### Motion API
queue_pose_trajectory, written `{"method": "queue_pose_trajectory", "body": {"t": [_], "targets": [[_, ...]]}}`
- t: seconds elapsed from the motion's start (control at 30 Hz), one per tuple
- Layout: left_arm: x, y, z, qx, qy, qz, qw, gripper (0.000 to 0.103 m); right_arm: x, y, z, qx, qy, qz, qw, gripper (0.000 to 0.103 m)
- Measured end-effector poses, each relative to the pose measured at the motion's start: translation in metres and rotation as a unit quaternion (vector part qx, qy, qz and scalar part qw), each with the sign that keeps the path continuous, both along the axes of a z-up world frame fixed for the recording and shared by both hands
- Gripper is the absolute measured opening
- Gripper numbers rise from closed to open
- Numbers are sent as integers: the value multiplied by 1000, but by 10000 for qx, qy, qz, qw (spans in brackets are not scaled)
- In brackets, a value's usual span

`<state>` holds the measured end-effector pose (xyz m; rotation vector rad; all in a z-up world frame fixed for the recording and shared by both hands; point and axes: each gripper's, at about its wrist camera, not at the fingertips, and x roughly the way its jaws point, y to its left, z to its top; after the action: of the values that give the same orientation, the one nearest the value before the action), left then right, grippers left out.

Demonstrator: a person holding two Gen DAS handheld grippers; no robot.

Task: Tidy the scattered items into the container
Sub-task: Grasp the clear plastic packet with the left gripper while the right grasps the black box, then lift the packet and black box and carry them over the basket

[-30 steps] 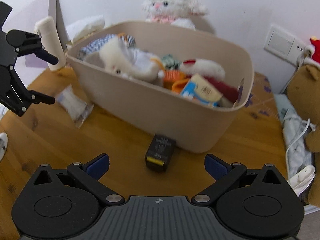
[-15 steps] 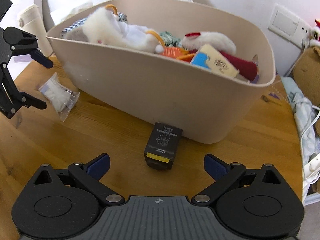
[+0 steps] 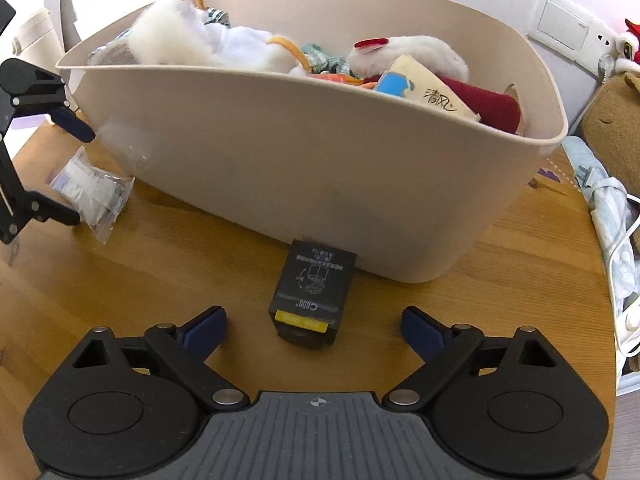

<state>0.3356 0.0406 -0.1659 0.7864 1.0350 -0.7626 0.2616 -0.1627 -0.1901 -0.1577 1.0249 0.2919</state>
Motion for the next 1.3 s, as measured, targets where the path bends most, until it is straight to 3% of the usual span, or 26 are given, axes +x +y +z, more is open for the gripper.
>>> {"method": "queue_pose_trajectory", "body": {"t": [0.07,0.1,0.13,0.2,0.27,0.37,0.4,0.7,1.0,1.3], "targets": [[-1,-2,1,-6,5,-58,10000,83,-1,-1,0,7,-57,-45,10000,93],[-1,-3,2,-57,71,-91,9999,74,-1,-1,0,16,-86,-77,9999,92],[-1,-3,3,-111,157,-109,9998,64,-1,-1,1,36,-115,-95,9999,88],[-3,-6,5,-114,211,-171,9996,58,-3,-1,3,70,-178,-90,9998,78],[-8,-8,5,-68,143,-268,9995,54,-4,0,5,94,-217,-72,9997,55],[-14,-11,6,-54,119,-234,9996,47,-5,3,8,85,-220,-3,9997,32],[-16,-12,7,-38,89,-216,9997,44,-6,4,9,88,-206,14,9997,29],[-36,-16,11,-102,125,3,9999,29,-23,3,9,242,36,63,9997,29],[-64,-20,17,-202,190,118,9995,26,-47,-8,24,483,25,112,9988,29],[-89,-23,41,-416,112,266,9987,26,-70,-14,51,766,-201,201,9967,29]]}}
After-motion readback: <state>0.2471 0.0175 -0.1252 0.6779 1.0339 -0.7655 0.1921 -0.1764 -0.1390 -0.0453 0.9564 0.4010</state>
